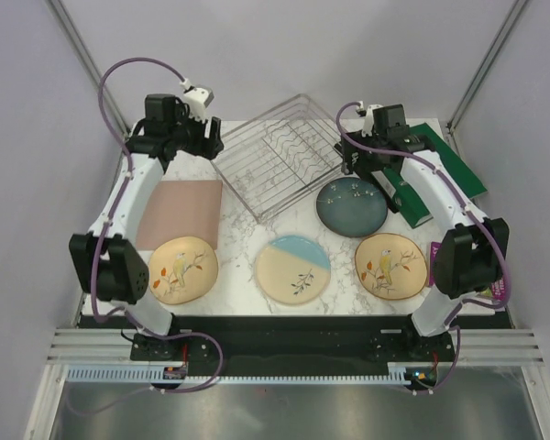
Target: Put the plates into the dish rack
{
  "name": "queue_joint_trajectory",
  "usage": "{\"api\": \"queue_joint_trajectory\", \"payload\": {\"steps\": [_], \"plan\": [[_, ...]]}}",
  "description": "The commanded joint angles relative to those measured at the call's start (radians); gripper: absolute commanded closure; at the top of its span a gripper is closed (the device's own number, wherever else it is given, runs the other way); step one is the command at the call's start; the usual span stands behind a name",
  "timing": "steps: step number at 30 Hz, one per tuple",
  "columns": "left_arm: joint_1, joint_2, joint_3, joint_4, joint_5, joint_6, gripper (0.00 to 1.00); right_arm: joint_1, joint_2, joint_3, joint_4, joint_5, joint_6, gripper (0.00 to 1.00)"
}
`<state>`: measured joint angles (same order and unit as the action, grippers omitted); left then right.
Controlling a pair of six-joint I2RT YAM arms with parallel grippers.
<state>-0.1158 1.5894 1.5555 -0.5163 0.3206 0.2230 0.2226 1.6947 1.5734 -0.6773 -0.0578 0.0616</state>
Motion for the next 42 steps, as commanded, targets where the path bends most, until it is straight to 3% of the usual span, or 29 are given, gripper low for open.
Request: {"api": "queue_joint_trajectory", "payload": {"steps": [1, 12, 26, 30, 31, 34, 42], "plan": [[0.001, 0.208, 0.170, 0.012, 0.009, 0.027, 0.26, -0.002, 0.042, 0.056, 0.015, -0.106, 0.037, 0.05], [0.021, 0.602, 0.576, 0.035, -0.110, 0.122, 0.29, 0.001, 0.121, 0.068, 0.004, -0.181, 0.049, 0.10], [0.028, 0.725, 0.594, 0.042, -0.068, 0.159, 0.47, -0.002, 0.186, 0.099, -0.002, -0.160, 0.056, 0.10], [0.028, 0.736, 0.583, 0.033, -0.057, 0.162, 0.64, 0.000, 0.204, 0.083, 0.001, -0.137, 0.069, 0.10], [0.028, 0.735, 0.578, 0.030, -0.055, 0.162, 0.74, 0.000, 0.213, 0.083, 0.001, -0.132, 0.070, 0.10], [0.028, 0.710, 0.546, 0.027, -0.048, 0.150, 0.94, -0.002, 0.233, 0.094, -0.001, -0.119, 0.070, 0.10], [0.028, 0.649, 0.434, 0.022, -0.037, 0.130, 0.98, -0.003, 0.263, 0.106, 0.001, -0.083, 0.084, 0.10]]}}
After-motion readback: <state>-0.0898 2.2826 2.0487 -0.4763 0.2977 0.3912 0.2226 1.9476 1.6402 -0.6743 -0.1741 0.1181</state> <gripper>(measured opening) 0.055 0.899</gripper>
